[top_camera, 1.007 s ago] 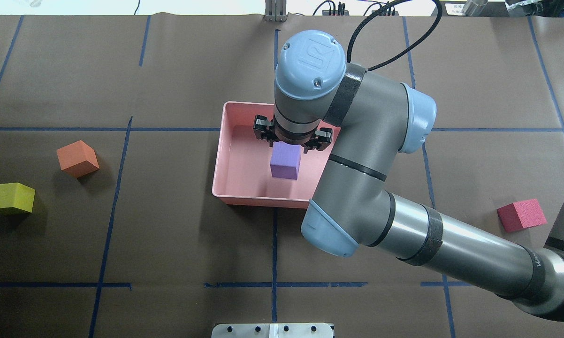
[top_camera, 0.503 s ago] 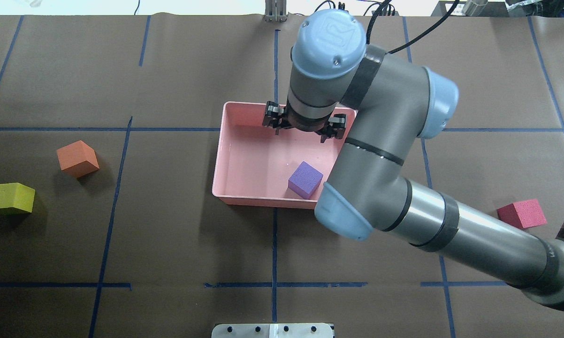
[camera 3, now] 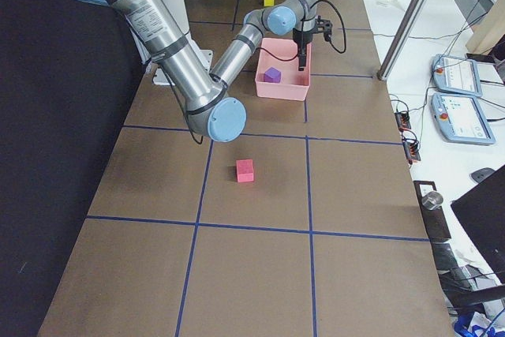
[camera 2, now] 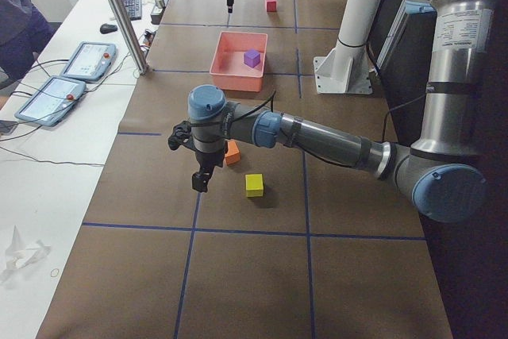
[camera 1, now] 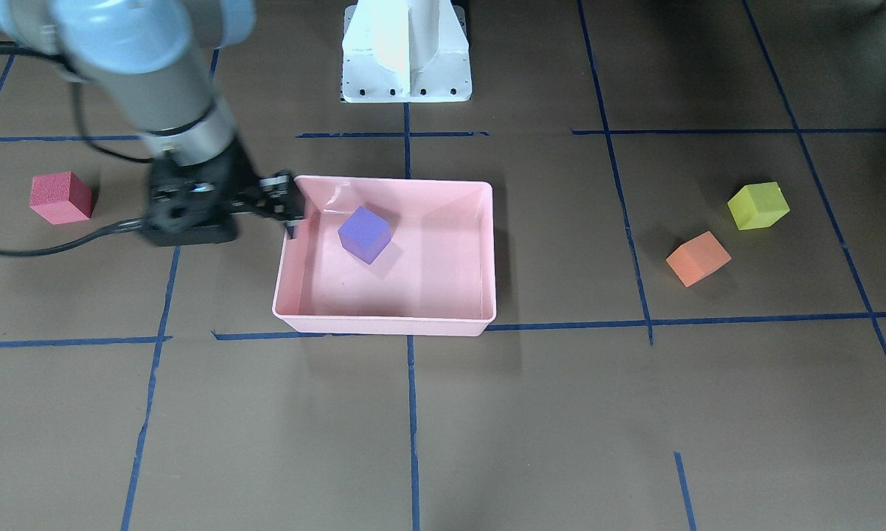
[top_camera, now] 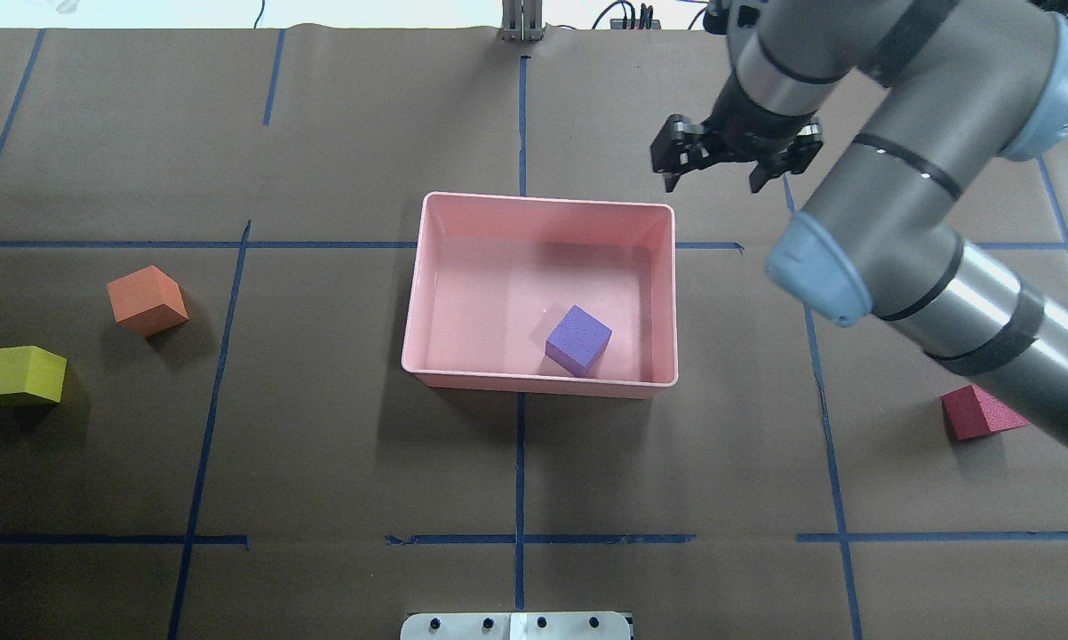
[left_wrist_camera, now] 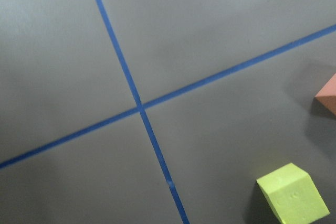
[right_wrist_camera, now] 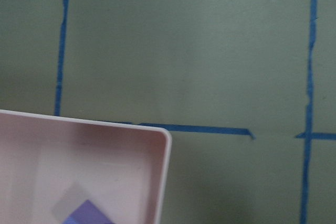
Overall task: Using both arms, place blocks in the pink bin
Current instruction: 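Open the right gripper to drop the purple cube into the bin, then withdraw the right gripper while the left gripper reaches down and grasps the orange cube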
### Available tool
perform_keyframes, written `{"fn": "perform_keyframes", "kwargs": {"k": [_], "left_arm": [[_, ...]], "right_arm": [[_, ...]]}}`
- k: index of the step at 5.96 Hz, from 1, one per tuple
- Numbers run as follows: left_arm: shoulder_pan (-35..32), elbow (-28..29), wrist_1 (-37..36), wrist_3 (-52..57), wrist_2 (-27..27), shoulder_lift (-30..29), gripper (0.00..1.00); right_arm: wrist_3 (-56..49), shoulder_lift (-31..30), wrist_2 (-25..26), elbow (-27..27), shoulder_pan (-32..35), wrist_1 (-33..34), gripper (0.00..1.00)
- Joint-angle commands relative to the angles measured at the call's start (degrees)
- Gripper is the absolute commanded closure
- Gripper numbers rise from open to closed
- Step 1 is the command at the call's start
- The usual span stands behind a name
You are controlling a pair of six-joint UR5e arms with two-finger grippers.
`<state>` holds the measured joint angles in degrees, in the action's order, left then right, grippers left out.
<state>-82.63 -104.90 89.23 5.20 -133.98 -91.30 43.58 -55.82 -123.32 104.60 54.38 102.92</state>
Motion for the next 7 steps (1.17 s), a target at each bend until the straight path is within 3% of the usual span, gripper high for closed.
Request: {"fn": "perform_keyframes", "kwargs": {"k": [1,4,5,7], "left_arm": [[7.44,-0.66,5.84,-10.68,-1.55,-0.36,0.0],[16.95,0.21,12.71,-36.48,-1.02,-1.07,0.0],[17.06,0.22,12.89,-49.28,-0.85,-1.51,0.0],[22.99,0.48,12.81,-65.69,8.32,-3.52,0.0]], "right_arm": [[-25.86,-10.39,-2.63,0.51,11.13,0.0,0.0],[-59.03,-26.48,-9.21,0.6,27.93,-0.7,0.0],[-63.4,-28.62,-9.22,0.34,30.5,-0.7,0.0],[-73.58,-33.28,-9.22,-0.01,35.41,-0.53,0.0]]}}
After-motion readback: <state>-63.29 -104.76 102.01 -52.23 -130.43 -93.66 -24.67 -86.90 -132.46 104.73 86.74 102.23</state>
